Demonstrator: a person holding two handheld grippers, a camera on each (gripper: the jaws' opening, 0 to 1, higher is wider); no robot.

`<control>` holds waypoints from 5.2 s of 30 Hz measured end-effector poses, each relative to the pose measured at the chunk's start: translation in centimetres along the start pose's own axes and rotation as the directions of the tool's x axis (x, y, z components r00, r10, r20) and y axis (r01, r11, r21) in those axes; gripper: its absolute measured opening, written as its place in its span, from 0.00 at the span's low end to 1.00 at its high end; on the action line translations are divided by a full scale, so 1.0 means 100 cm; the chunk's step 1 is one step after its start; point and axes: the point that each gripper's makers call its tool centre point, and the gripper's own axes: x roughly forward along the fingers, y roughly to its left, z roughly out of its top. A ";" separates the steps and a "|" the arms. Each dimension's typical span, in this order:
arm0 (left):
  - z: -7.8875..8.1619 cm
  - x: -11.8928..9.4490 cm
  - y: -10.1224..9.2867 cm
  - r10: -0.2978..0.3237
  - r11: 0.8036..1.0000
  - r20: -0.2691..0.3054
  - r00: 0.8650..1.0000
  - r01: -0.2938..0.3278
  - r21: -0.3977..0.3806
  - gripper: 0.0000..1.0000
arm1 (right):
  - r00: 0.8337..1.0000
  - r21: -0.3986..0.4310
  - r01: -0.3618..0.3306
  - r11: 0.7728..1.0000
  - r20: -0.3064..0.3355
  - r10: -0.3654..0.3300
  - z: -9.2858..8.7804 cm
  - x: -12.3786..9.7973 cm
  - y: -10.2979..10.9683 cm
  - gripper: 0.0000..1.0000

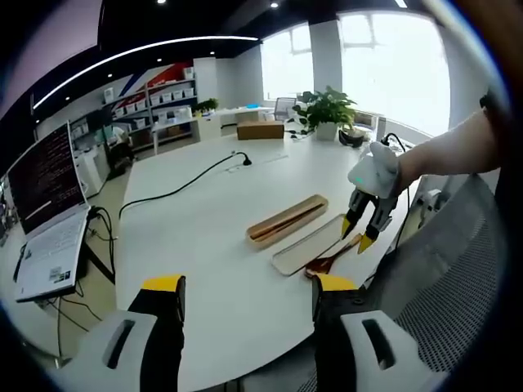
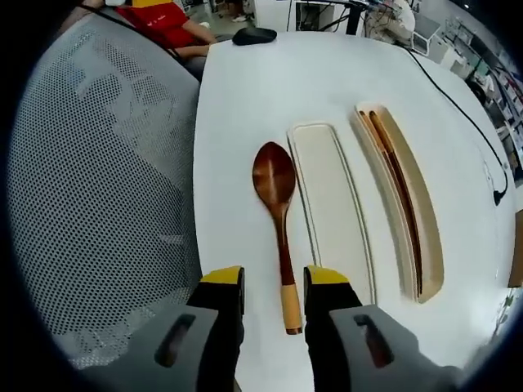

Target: Arrange the utensils inside the cutlery case until each visible utensil rests in its matching compartment.

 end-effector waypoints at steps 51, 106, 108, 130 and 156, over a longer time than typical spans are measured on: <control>-0.002 0.001 -0.002 -0.009 1.000 -0.011 1.000 0.010 0.006 0.65 | 0.993 -0.032 0.051 0.998 -0.101 -0.054 0.006 0.019 -0.018 0.01; -0.003 0.000 0.001 -0.002 1.000 -0.014 1.000 0.002 -0.003 0.65 | 0.985 -0.036 0.173 0.984 -0.008 -0.173 0.020 -0.045 -0.094 0.00; -0.004 0.000 0.001 -0.002 1.000 -0.015 1.000 0.002 -0.002 0.65 | 0.984 -0.041 0.177 0.983 -0.009 -0.178 0.022 -0.046 -0.099 0.00; -0.007 0.004 -0.001 -0.013 1.000 -0.040 0.999 0.013 0.001 0.65 | 0.984 -0.119 0.165 0.979 -0.054 -0.173 0.043 -0.024 -0.138 0.00; -0.013 0.006 0.002 -0.015 1.000 -0.065 0.998 0.013 -0.027 0.65 | 0.983 -0.111 0.172 0.979 -0.052 -0.178 0.045 0.004 -0.147 0.01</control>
